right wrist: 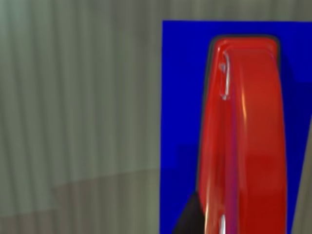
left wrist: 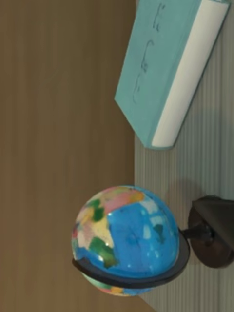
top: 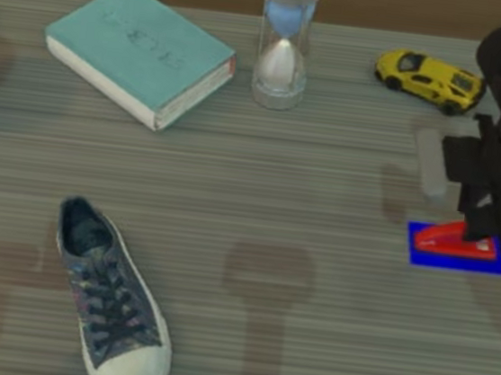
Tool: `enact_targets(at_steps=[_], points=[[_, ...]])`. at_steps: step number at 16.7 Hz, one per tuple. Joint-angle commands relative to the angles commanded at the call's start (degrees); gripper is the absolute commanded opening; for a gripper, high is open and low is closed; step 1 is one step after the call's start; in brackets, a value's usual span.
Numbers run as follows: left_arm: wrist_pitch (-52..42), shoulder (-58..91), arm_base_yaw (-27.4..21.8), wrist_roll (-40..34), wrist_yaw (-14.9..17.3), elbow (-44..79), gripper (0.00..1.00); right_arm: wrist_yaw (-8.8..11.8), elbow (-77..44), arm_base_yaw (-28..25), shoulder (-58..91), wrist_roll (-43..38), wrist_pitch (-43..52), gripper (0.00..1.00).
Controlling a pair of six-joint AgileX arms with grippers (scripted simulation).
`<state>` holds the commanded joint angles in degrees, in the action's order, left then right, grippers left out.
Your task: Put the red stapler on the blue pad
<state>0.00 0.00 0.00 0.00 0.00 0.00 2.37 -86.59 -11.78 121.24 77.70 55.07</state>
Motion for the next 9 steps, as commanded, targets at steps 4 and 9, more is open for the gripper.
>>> enact_targets(at_steps=[4,9], points=[[0.0,0.0,0.0,0.0,0.0,0.0,1.0,0.0,0.0,0.0,0.0,0.0,0.0,1.0],[0.0,0.0,0.0,0.0,0.0,0.0,1.0,0.0,0.0,0.0,0.0,0.0,0.0,1.0]])
